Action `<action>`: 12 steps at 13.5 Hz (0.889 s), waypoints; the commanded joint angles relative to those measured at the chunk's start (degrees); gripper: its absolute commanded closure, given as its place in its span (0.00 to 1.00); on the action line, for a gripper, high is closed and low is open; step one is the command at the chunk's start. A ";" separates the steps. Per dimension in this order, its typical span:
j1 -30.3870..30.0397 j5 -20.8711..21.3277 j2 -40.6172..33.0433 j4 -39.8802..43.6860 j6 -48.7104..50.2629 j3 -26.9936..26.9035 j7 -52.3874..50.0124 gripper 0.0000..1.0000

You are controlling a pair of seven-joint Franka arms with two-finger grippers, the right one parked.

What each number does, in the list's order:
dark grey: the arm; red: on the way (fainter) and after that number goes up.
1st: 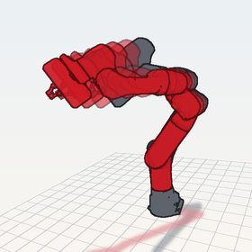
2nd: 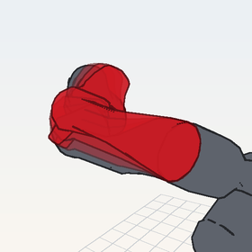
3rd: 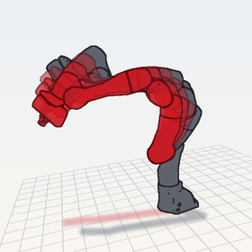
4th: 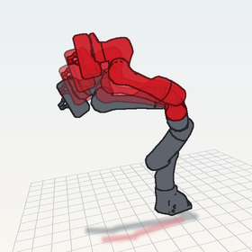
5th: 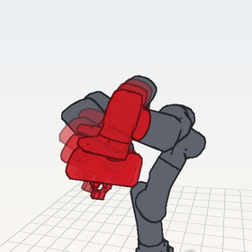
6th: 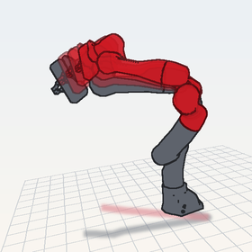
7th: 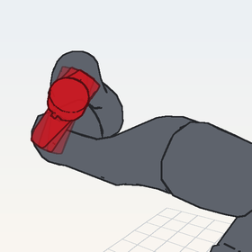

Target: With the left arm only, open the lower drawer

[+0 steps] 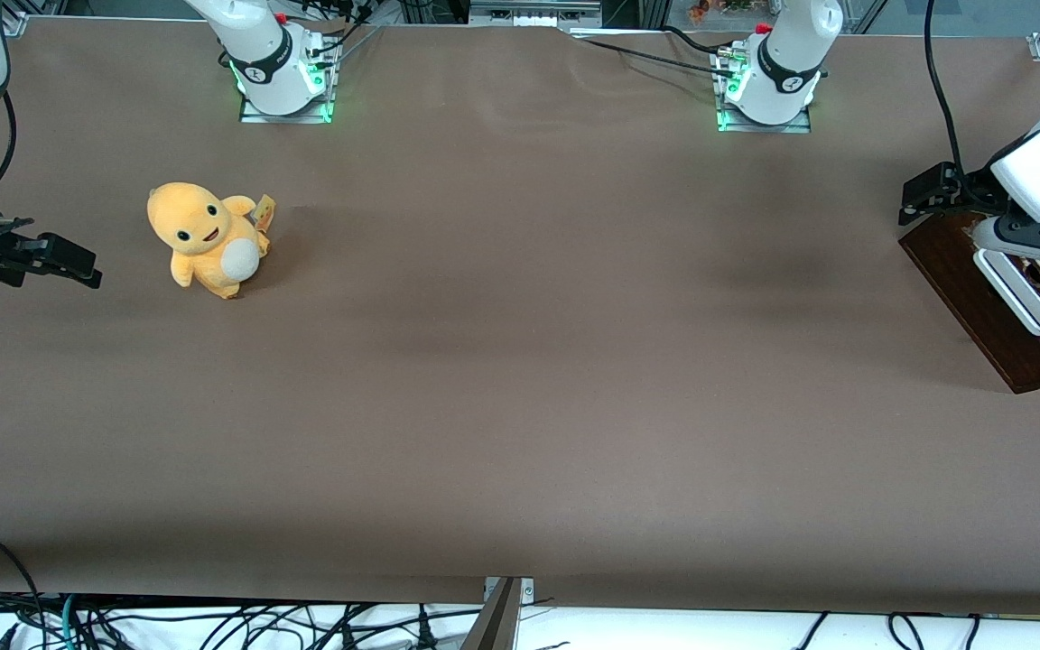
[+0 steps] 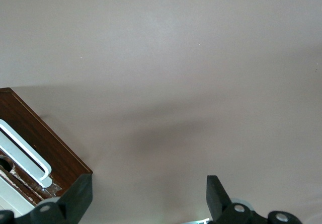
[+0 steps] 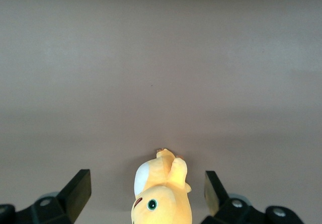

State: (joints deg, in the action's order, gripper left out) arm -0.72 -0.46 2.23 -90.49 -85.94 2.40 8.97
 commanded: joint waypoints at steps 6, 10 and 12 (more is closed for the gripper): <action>-0.51 -0.77 0.93 -0.65 0.34 -0.21 0.70 0.00; -0.77 -0.77 1.02 -0.56 0.42 -0.21 0.70 0.00; -0.77 -0.77 1.11 -0.39 0.25 -0.29 0.70 0.00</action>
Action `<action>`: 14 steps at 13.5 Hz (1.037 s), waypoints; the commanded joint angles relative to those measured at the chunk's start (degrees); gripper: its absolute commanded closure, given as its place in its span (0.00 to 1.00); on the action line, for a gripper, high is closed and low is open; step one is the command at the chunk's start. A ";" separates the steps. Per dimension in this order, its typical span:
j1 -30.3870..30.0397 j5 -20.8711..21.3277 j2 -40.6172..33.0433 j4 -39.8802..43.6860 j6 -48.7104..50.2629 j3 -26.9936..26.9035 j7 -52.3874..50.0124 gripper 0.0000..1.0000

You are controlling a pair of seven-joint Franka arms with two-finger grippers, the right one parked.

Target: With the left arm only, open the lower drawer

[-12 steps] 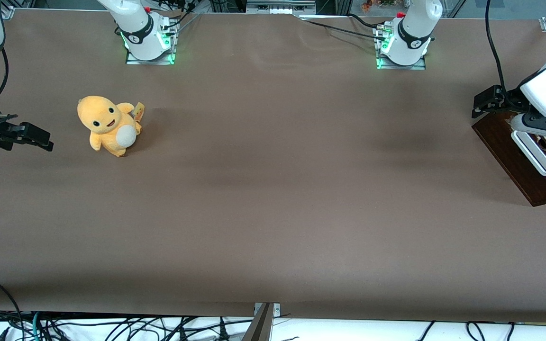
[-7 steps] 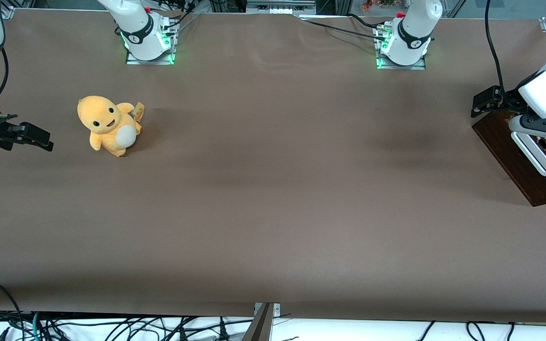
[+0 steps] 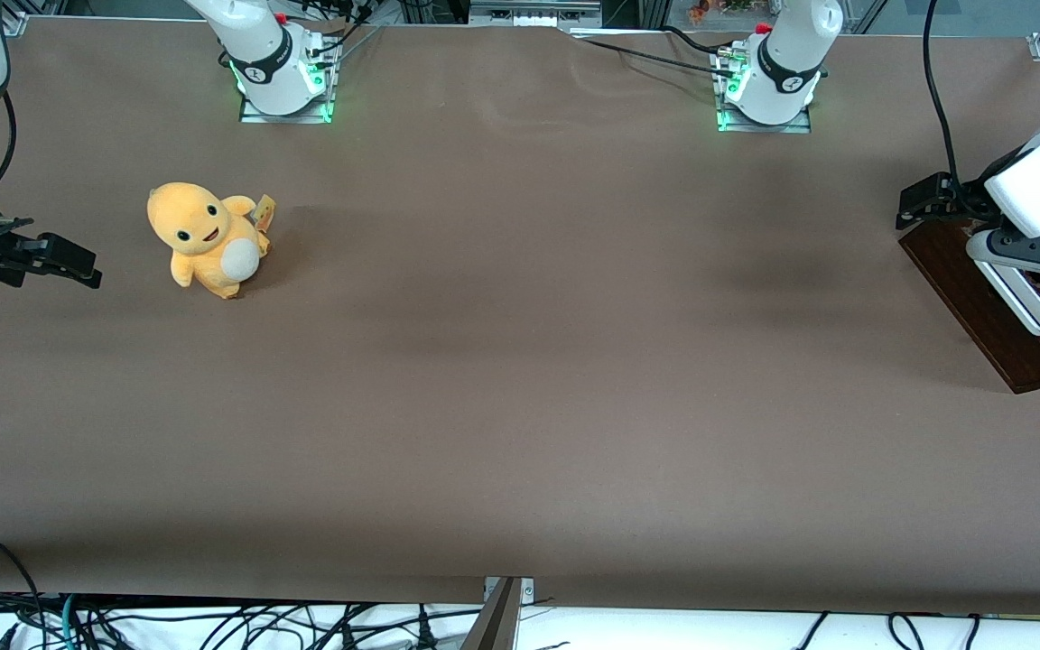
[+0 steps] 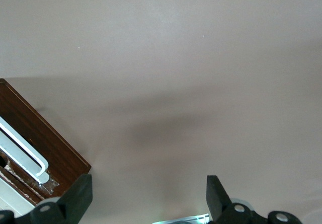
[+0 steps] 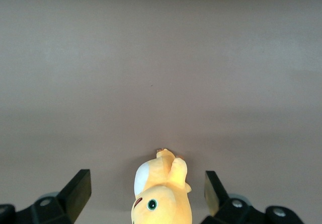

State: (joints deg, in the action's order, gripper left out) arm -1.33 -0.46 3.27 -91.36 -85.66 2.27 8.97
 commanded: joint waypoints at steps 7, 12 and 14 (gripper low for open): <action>-0.17 -0.77 0.07 0.48 0.23 -0.08 0.61 0.00; -0.17 -0.77 0.07 0.48 0.40 -0.08 0.61 0.00; -0.26 -0.77 0.33 0.39 0.32 -0.08 0.70 0.00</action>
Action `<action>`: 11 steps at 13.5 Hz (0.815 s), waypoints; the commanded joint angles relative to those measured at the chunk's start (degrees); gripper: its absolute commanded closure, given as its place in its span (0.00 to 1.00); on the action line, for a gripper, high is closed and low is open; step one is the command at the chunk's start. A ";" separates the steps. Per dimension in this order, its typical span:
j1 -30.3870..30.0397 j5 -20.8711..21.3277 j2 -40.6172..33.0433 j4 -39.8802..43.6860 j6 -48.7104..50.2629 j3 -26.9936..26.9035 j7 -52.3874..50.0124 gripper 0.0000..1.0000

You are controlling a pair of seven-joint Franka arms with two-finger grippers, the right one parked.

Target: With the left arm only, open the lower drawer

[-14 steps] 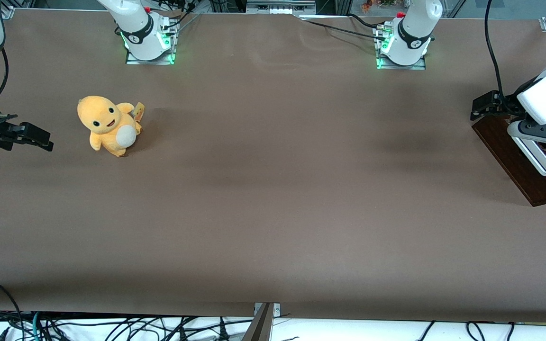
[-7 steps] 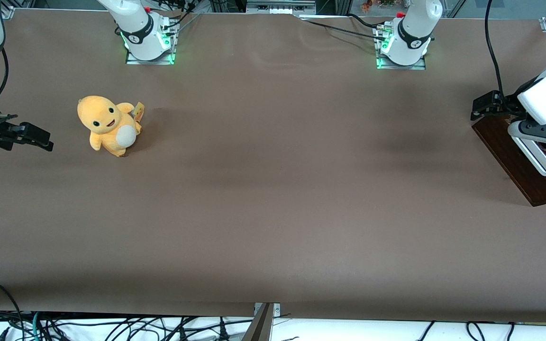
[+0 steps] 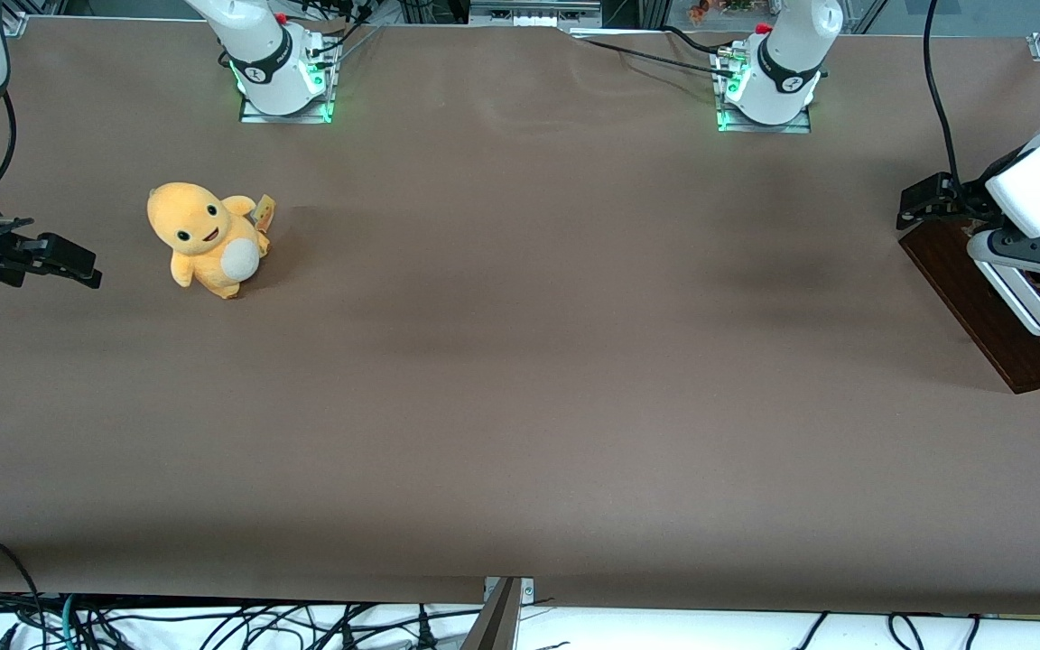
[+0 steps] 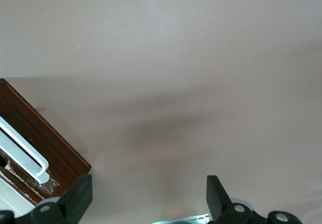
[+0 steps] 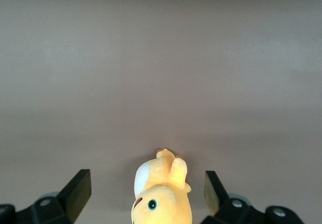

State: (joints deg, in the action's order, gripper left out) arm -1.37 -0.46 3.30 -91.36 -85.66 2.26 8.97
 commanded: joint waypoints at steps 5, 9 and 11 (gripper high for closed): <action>-0.12 -0.68 4.16 0.22 0.41 -0.06 -1.06 0.00; -0.30 10.88 15.13 0.22 0.41 -0.50 -6.13 0.00; 0.05 16.87 19.80 0.39 0.41 -0.59 -10.98 0.00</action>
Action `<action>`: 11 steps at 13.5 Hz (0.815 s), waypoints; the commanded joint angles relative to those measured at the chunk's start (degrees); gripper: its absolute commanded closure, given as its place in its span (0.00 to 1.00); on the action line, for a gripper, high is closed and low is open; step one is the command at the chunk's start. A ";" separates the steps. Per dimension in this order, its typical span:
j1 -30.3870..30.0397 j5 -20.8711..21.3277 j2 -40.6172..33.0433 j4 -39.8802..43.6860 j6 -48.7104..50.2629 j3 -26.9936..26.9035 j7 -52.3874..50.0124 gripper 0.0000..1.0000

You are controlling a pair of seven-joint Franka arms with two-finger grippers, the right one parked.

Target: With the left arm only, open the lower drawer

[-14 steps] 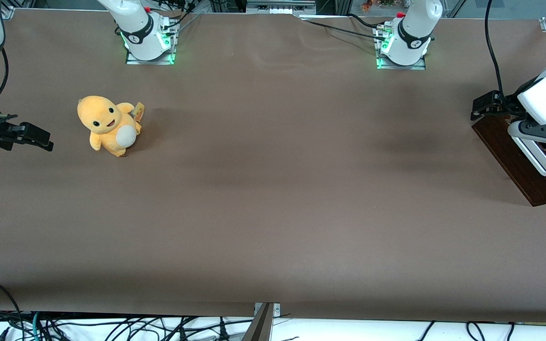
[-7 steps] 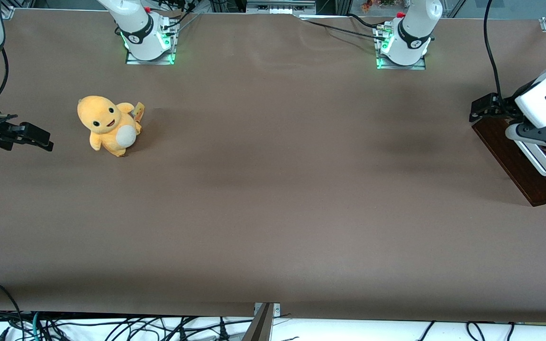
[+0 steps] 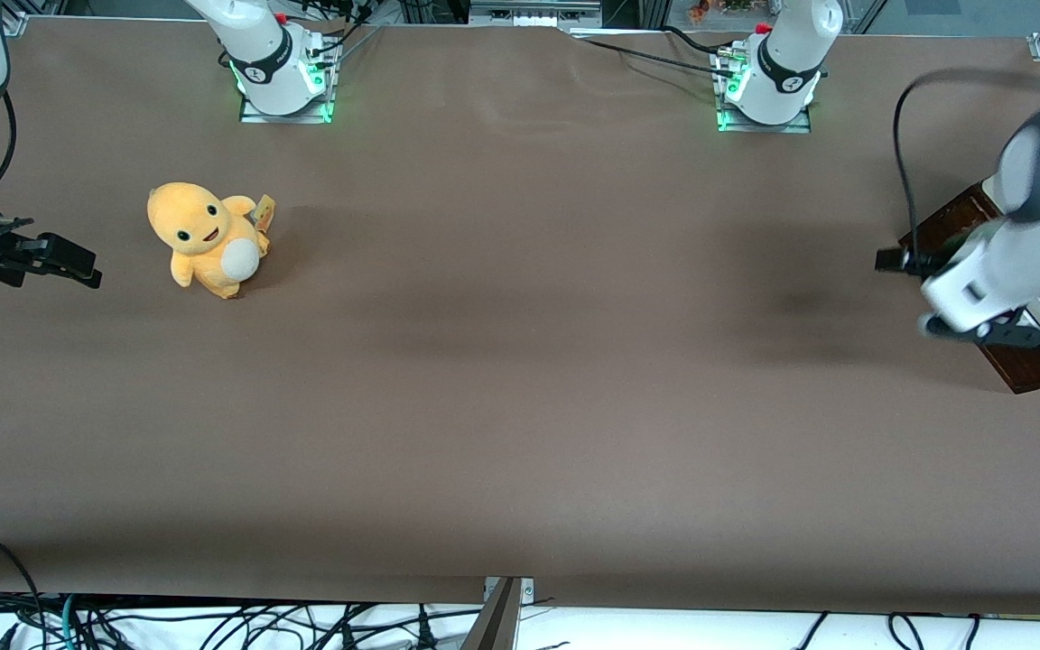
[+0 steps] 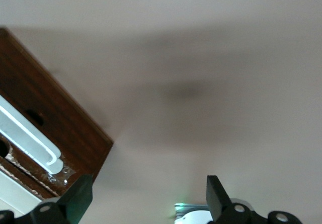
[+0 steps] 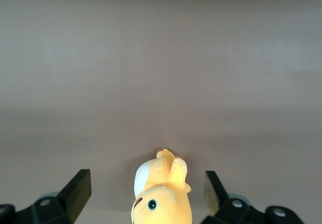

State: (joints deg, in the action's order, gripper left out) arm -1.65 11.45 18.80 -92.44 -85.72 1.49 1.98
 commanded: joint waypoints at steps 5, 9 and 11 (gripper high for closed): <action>0.07 27.53 13.96 1.65 -0.06 0.09 -4.70 0.00; -0.02 39.59 20.30 1.56 0.29 -0.17 -11.63 0.00; -0.37 45.29 22.41 1.30 0.38 -0.88 -13.40 0.00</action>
State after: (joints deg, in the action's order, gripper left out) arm -1.74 52.09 39.03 -92.37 -86.30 0.99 -9.77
